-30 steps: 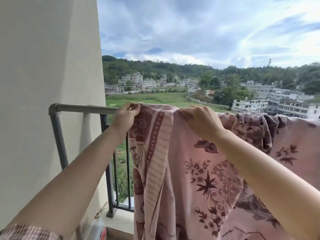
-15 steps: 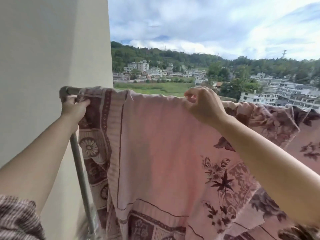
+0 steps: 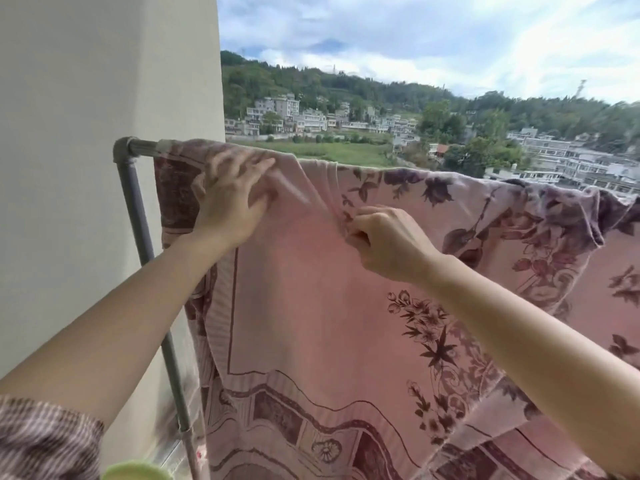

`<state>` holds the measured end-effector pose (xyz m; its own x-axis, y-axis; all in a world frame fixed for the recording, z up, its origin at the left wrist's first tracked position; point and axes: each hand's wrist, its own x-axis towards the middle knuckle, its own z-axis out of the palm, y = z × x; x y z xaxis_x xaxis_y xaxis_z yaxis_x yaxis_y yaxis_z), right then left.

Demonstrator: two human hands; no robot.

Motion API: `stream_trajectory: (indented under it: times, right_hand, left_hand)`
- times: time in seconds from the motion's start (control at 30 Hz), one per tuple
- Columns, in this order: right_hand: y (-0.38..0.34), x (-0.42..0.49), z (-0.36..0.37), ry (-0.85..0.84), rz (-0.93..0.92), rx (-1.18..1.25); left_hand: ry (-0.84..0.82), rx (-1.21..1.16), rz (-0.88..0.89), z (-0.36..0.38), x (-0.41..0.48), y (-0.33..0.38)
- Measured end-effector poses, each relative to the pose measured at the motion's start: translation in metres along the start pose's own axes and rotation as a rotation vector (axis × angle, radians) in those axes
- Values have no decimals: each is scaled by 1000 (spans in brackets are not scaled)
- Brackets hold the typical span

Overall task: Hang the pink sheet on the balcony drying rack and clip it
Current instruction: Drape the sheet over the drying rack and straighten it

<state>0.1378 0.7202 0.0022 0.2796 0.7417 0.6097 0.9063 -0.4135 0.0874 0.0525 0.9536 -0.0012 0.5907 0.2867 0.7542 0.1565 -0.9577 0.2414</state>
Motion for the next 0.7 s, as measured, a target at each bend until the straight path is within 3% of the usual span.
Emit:
stream_trajectory:
  times: [0.07,0.13,0.23,0.33,0.4,0.5,0.63,0.7]
  right_hand:
    - [4,2,-9,-49,37,20]
    - [-2,10,-24,83,44,64]
    - [-12,36,-42,254,103,127]
    - [-18,70,-42,184,134,100]
    - [-26,89,-36,72,133,94]
    - [-37,112,-25,-75,188,139]
    - [-47,158,-15,-15,245,307]
    - [-52,186,-16,0,286,405]
  left_hand:
    - [36,-28,-58,7,-6,-1]
    - [174,-143,-185,7,-10,-1]
    - [331,-329,-527,1,-4,-14]
    - [290,-465,-856,-8,6,-47]
    - [207,-627,-931,-13,6,-69]
    - [238,-692,-832,-23,1,-82]
    - [500,-427,-474,-38,5,-61]
    - [463,-449,-252,-38,9,-32]
